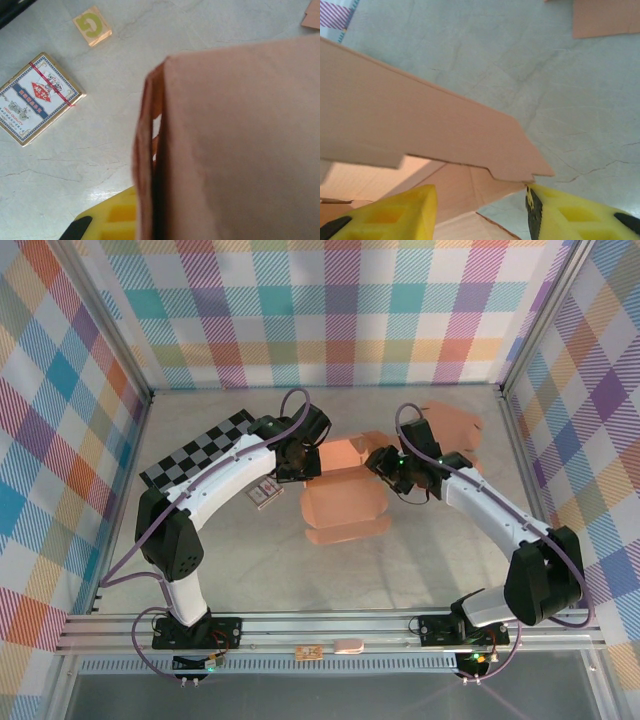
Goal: Fold the paper box
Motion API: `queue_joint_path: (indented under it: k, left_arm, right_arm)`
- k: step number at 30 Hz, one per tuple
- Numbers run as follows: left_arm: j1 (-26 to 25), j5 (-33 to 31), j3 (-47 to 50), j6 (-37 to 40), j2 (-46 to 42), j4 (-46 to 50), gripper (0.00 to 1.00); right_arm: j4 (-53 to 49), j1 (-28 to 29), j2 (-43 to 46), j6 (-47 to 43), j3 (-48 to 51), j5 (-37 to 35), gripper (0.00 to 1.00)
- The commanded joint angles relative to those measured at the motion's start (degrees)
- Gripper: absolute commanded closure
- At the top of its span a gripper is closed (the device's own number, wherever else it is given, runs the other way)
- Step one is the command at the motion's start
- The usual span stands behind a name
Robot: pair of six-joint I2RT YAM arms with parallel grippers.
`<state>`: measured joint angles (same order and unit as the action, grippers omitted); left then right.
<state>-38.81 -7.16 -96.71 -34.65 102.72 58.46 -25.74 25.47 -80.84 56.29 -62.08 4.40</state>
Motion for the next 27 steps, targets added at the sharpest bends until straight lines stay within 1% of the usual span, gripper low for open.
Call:
queue_joint_path:
  k: [1, 6, 10, 14, 22, 27]
  left_arm:
    - [0.49, 1.09, -2.14, 1.08, -0.38, 1.57, 1.00]
    - [0.49, 0.97, -1.92, 1.11, -0.85, 1.97, 1.00]
    - [0.49, 1.08, -1.64, 1.00, -1.18, 1.93, 1.00]
    - [0.50, 1.21, -1.47, 0.99, -1.03, 1.75, 1.00]
    - [0.48, 1.77, -1.82, 0.82, -0.28, 0.96, 1.00]
    - [0.49, 1.60, -2.08, 0.71, -0.15, 0.95, 1.00]
  right_arm:
    - [2.09, -0.13, -0.51, -1.07, -0.35, -1.06, 0.52]
    - [3.16, -0.16, -3.27, -1.12, -2.69, -0.39, 0.54]
    - [4.36, -0.16, -2.66, -0.45, -2.69, -0.15, 0.62]
    - [5.20, 0.14, -2.07, -0.04, -3.30, 0.62, 0.63]
    - [5.85, 1.97, -2.91, 0.70, -5.41, 1.17, 0.63]
    - [6.44, 3.18, -2.46, 2.16, -5.69, 0.20, 0.58]
